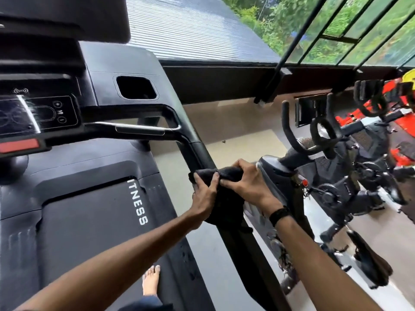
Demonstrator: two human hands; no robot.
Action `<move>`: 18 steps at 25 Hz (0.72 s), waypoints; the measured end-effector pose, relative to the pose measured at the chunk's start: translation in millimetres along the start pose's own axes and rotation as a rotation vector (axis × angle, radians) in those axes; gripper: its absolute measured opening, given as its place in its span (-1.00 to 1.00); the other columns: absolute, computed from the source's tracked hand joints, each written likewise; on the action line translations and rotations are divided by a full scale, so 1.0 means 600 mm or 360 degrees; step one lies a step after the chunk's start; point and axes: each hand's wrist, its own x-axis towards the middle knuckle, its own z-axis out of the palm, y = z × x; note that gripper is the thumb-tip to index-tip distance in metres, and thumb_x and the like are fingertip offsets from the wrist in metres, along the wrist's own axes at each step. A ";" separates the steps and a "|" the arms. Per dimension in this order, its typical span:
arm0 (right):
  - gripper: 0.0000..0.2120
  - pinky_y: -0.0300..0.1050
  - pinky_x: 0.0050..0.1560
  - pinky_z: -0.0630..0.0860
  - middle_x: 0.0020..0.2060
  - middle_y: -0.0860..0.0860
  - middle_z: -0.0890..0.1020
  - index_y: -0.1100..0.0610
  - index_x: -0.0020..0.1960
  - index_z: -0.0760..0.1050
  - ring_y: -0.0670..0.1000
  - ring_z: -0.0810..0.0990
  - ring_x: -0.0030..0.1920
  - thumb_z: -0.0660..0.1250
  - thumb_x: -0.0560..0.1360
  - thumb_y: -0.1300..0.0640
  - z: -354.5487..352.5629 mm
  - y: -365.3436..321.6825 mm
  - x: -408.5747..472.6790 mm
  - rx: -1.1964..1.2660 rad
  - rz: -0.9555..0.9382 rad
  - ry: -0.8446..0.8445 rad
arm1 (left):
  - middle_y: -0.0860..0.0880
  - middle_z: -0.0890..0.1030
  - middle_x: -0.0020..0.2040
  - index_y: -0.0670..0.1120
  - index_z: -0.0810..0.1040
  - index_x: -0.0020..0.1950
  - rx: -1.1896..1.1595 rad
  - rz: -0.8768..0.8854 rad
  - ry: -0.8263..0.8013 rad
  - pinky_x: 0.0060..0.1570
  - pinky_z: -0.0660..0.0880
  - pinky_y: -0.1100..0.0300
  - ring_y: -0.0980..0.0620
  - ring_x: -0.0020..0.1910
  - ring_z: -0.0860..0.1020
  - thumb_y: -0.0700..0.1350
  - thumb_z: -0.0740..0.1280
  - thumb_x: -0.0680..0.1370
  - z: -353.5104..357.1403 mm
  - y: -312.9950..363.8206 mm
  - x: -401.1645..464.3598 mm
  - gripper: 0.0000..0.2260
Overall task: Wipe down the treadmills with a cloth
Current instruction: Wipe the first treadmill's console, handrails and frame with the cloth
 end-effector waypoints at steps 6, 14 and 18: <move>-0.68 -0.45 -0.26 0.41 -0.25 -0.07 0.61 0.14 -0.10 0.51 -0.24 0.54 -0.25 0.60 0.35 0.05 -0.007 0.036 -0.009 0.0075 -0.0008 -0.0166 | -0.15 0.05 0.61 0.03 -0.24 0.60 0.0184 0.0027 0.0158 0.53 0.06 -0.15 -0.22 0.56 0.10 0.43 0.10 0.49 0.035 -0.031 0.008 -0.12; -0.71 -0.21 -0.27 0.41 -0.32 -0.03 0.56 0.14 -0.18 0.48 -0.11 0.48 -0.30 0.59 0.35 0.11 -0.015 0.104 -0.116 0.0136 -0.0201 -0.0441 | -0.09 0.35 0.50 0.14 0.14 0.53 -0.0062 0.0078 0.0242 0.46 0.27 -0.13 -0.08 0.44 0.37 0.67 0.07 0.24 0.118 -0.165 -0.066 -0.01; -0.72 -0.35 -0.32 0.35 -0.37 -0.12 0.49 0.15 -0.18 0.47 -0.21 0.42 -0.37 0.58 0.37 0.12 -0.033 0.146 -0.225 0.0207 -0.0276 -0.0452 | -0.03 0.40 0.47 0.21 0.13 0.52 -0.0145 0.0112 0.0410 0.41 0.32 -0.14 -0.07 0.39 0.43 0.62 0.06 0.32 0.185 -0.221 -0.159 -0.14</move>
